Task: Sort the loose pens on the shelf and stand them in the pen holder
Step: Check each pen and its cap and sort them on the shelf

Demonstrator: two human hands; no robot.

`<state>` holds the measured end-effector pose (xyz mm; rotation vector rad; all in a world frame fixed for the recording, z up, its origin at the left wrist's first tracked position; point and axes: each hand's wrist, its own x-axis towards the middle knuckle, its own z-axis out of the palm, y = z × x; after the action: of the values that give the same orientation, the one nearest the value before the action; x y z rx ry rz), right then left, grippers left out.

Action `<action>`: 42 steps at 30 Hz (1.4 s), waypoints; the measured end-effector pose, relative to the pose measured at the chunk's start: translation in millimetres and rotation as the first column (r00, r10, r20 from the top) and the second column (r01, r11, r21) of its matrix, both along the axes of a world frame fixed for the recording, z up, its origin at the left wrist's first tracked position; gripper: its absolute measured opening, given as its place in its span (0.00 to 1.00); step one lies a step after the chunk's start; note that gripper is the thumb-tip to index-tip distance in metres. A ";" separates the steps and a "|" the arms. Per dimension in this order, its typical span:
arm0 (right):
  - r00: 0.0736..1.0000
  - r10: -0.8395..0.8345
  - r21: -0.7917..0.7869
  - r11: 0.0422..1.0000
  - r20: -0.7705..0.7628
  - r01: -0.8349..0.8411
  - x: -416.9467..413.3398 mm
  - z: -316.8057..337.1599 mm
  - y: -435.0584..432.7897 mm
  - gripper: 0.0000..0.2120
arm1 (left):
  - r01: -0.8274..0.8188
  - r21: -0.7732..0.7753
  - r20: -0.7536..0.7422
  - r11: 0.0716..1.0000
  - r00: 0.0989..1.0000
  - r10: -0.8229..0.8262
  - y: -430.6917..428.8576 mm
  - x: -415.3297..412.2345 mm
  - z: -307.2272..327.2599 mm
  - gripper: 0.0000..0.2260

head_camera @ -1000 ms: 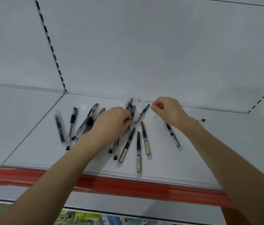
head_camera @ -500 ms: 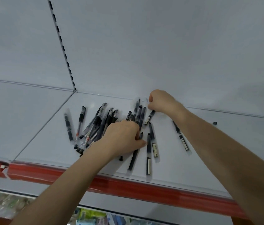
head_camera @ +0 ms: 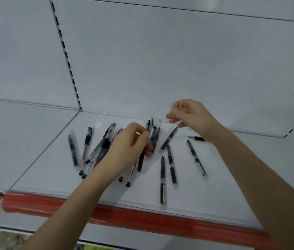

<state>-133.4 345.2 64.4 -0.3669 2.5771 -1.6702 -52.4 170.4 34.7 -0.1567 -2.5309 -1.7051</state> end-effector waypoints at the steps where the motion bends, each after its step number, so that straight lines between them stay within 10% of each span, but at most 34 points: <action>1: 0.999 0.034 -0.064 0.997 0.008 -0.034 10.7 5.4 2.9 0.05 | 0.011 0.048 -0.019 0.999 1.000 -0.010 1.4 2.8 4.0 0.05; 10: 0.995 0.082 -0.144 0.986 -0.054 -0.089 68.6 23.0 23.3 0.05 | 0.103 0.259 -0.069 0.960 0.994 -0.088 10.9 19.0 22.6 0.05; 42: 0.992 0.121 -0.146 0.982 -0.020 -0.123 83.5 26.5 17.0 0.04 | 0.214 0.142 -0.035 0.966 0.977 -0.212 4.3 35.2 20.8 0.06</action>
<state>-49.9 362.3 91.0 -0.5313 2.3910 -1.8241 -17.2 174.8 55.5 -0.4476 -2.4406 -1.9451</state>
